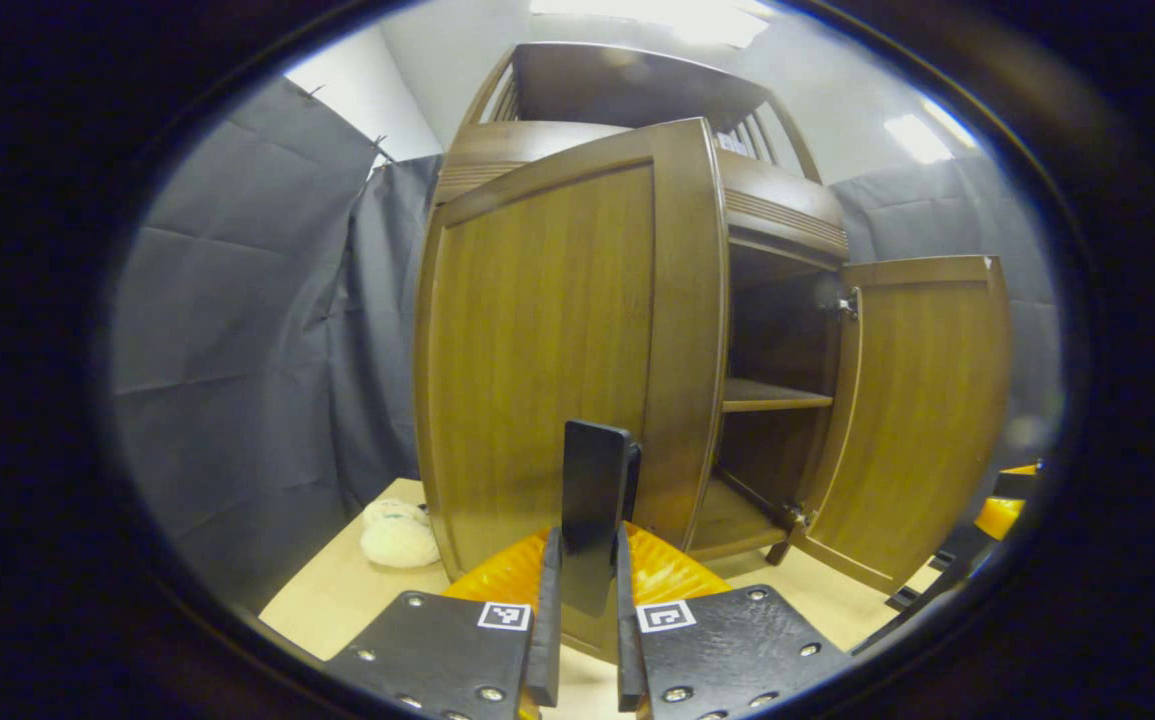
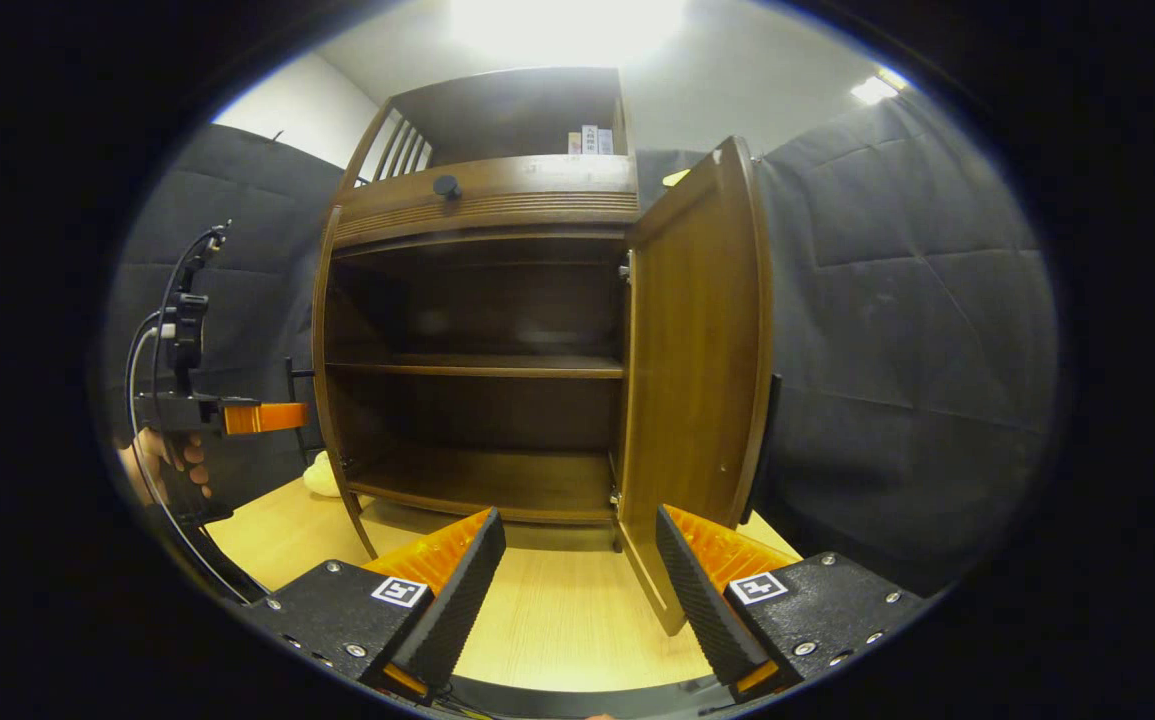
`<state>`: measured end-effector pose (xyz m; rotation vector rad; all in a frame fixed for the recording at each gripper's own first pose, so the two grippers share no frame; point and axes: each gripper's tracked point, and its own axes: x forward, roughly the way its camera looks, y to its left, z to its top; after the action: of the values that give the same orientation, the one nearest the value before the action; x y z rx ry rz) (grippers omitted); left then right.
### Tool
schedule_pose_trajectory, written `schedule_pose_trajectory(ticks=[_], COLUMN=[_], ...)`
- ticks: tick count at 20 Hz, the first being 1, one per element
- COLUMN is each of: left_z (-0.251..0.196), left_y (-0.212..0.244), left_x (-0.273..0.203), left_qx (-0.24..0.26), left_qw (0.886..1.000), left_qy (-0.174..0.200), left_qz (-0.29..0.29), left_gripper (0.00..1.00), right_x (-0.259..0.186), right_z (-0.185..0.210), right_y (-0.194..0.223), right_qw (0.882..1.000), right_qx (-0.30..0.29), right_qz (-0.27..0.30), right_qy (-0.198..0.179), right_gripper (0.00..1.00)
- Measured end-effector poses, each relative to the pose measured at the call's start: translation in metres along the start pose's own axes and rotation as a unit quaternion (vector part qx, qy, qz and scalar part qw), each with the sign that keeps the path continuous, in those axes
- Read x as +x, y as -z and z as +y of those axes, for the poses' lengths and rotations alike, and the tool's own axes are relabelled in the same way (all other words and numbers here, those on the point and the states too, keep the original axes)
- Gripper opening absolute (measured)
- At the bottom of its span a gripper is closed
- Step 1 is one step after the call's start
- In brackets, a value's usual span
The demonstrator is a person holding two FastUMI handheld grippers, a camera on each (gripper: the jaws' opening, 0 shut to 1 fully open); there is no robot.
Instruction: Open the right door of the double-door shoe cabinet with the right hand, and open the left door with the left hand.
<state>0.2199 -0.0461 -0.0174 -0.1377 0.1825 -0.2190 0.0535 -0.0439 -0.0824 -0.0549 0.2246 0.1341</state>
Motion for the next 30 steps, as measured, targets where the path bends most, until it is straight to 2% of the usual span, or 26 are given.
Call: schedule_pose_trajectory(ticks=[1,2,3,9,15,16,18,26,27,28,30], left_z=[0.006,0.012,0.019,0.048,0.101,0.115,0.137,0.2,0.198,0.195,0.189], left_y=[0.002,0.004,0.006,0.009,0.002,0.001,-0.001,-0.025,-0.031,-0.037,-0.049], left_x=[-0.006,-0.013,-0.018,-0.039,-0.065,-0.069,-0.078,-0.127,-0.133,-0.14,-0.157], left_qx=[0.001,0.004,0.005,0.014,0.016,0.021,0.02,0.04,0.034,0.029,0.031], left_qw=[1.0,1.0,1.0,1.0,0.998,0.996,0.995,0.983,0.984,0.984,0.984], left_qy=[-0.004,-0.01,-0.017,-0.028,-0.067,-0.082,-0.096,-0.176,-0.171,-0.168,-0.165], left_qz=[0.0,0.0,-0.001,0.003,-0.008,-0.012,-0.012,-0.036,-0.042,-0.048,-0.061], left_gripper=[0.24,0.28,0.19,0.19,0.19,0.28,0.27,0.25,0.17,0.26,0.26], right_x=[0.002,0.004,0.006,0.015,0.022,0.022,0.022,0.022,0.021,0.02,0.015], right_z=[0.005,0.01,0.014,0.042,0.064,0.066,0.071,0.063,0.061,0.057,0.052], right_y=[0.0,0.0,0.001,0.002,0.0,0.0,0.001,-0.017,-0.02,-0.026,-0.035], right_qw=[1.0,1.0,1.0,1.0,0.999,0.999,0.999,0.999,0.999,0.999,0.999], right_qx=[0.001,0.002,0.001,-0.002,-0.008,-0.007,-0.004,0.007,0.008,0.007,0.006], right_qz=[0.001,0.001,0.003,0.005,0.006,0.006,0.008,-0.006,-0.01,-0.014,-0.021], right_qy=[-0.004,-0.008,-0.011,-0.031,-0.047,-0.048,-0.05,-0.036,-0.034,-0.031,-0.025], right_gripper=[0.93,0.93,0.93,0.93,0.93,0.93,0.94,0.94,0.94,0.94,0.93])
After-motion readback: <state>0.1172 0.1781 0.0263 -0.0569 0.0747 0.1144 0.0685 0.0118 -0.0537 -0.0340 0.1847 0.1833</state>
